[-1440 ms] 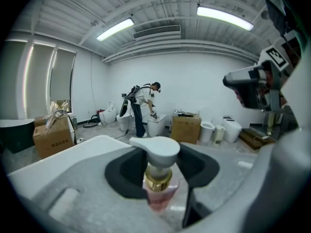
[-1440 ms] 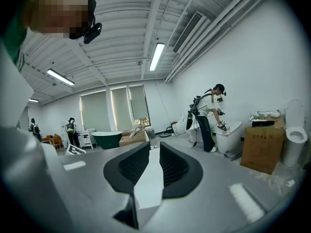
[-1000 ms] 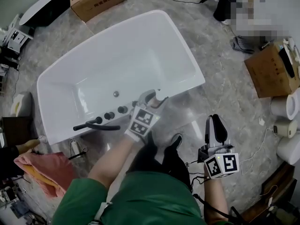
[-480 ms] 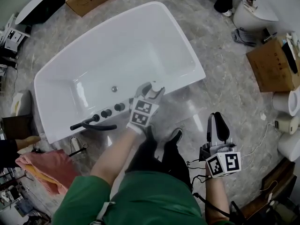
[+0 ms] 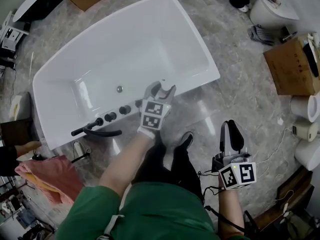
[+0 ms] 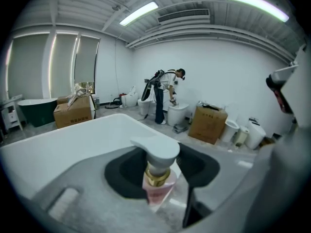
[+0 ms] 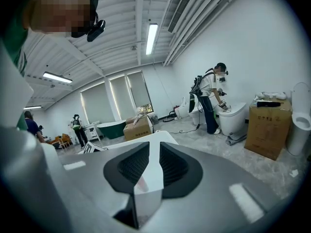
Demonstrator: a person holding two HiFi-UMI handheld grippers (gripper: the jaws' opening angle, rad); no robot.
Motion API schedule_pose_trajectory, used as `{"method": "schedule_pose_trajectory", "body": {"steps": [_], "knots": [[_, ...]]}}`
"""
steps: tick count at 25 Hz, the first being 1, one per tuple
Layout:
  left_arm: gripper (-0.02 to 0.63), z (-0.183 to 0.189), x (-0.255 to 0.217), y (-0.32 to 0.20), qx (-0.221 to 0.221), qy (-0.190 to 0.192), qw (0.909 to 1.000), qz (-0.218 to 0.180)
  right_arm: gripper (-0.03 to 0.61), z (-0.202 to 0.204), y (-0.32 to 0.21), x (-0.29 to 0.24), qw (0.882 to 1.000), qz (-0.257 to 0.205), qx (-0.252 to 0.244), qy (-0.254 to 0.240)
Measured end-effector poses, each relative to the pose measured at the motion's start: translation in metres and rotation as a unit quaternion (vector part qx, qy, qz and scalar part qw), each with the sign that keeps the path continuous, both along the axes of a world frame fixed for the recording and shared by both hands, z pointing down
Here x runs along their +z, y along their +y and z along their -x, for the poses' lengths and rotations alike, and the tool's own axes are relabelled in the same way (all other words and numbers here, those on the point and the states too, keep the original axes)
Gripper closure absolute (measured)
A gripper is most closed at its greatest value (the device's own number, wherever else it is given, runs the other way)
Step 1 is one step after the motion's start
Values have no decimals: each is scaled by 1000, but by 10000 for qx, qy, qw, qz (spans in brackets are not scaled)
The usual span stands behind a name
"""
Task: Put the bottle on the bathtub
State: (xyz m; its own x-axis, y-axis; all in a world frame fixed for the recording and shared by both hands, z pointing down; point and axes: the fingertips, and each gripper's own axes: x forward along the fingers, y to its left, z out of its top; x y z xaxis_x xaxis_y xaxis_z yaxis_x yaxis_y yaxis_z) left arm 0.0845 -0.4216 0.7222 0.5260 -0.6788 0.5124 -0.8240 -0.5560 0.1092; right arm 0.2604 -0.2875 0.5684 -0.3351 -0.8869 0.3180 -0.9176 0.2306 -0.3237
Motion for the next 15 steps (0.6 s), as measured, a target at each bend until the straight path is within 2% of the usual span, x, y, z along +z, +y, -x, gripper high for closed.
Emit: {"method": "schedule_pose_trajectory", "body": {"steps": [6,15], "knots": [[431,9,-3,6,-328,28,9995,21,526,-1,4,1,10000,20,-20,-47],[420,15,0,22,-216,-123,9997,74,526,5,10,-7,9999,-46,-88,-97]]}}
